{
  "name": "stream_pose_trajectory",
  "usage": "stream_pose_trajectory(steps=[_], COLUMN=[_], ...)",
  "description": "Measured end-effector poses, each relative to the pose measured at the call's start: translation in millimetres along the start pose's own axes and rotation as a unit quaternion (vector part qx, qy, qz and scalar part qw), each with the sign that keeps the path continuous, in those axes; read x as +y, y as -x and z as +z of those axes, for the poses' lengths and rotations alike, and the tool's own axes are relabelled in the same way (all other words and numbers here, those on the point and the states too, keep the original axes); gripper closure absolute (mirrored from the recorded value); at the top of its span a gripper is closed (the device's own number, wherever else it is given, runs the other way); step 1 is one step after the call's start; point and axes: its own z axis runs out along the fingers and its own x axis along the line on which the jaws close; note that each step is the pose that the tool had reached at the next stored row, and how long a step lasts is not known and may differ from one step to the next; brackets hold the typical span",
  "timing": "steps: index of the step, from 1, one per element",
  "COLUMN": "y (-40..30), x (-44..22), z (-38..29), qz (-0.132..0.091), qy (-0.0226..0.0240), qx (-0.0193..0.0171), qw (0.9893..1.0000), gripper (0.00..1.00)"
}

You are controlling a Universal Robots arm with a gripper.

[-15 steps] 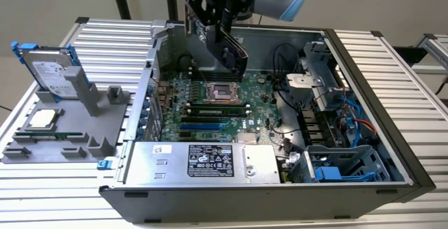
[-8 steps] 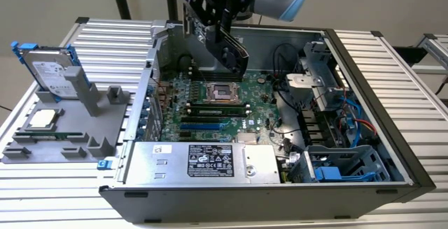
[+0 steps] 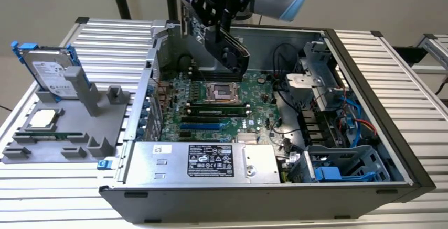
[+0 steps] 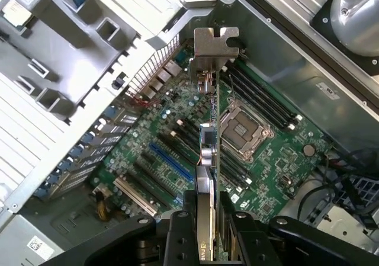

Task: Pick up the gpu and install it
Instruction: 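Insert the gpu into the slot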

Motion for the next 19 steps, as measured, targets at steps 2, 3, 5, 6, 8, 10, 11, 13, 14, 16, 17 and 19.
stream_pose_trajectory(steps=[2, 3, 5, 6, 8, 10, 11, 13, 14, 16, 17, 19], y=[0.0, 0.0, 0.0, 0.0, 0.0, 0.0, 0.0, 0.1, 0.1, 0.1, 0.1, 0.1], x=[0.0, 0.0, 0.0, 0.0, 0.0, 0.0, 0.0, 0.1, 0.2, 0.1, 0.1, 0.2], z=[0.0, 0.0, 0.0, 0.0, 0.0, 0.0, 0.0, 0.0, 0.0, 0.0, 0.0, 0.0], qz=[-0.008, -0.012, -0.021, -0.028, -0.045, -0.062, -0.071, -0.089, -0.098, -0.115, -0.123, -0.142], qy=[0.0003, 0.0004, 0.0008, 0.0011, 0.0017, 0.0023, 0.0027, 0.0033, 0.0036, 0.0043, 0.0046, 0.0053], qx=[0.0007, 0.0011, 0.0019, 0.0024, 0.0039, 0.0054, 0.0061, 0.0077, 0.0084, 0.0099, 0.0106, 0.0122], qw=[1.0000, 0.9999, 0.9998, 0.9996, 0.9990, 0.9980, 0.9974, 0.9960, 0.9952, 0.9933, 0.9923, 0.9898], gripper=[1.00, 1.00, 1.00, 1.00, 1.00, 1.00, 1.00, 1.00, 1.00, 1.00, 1.00, 1.00])
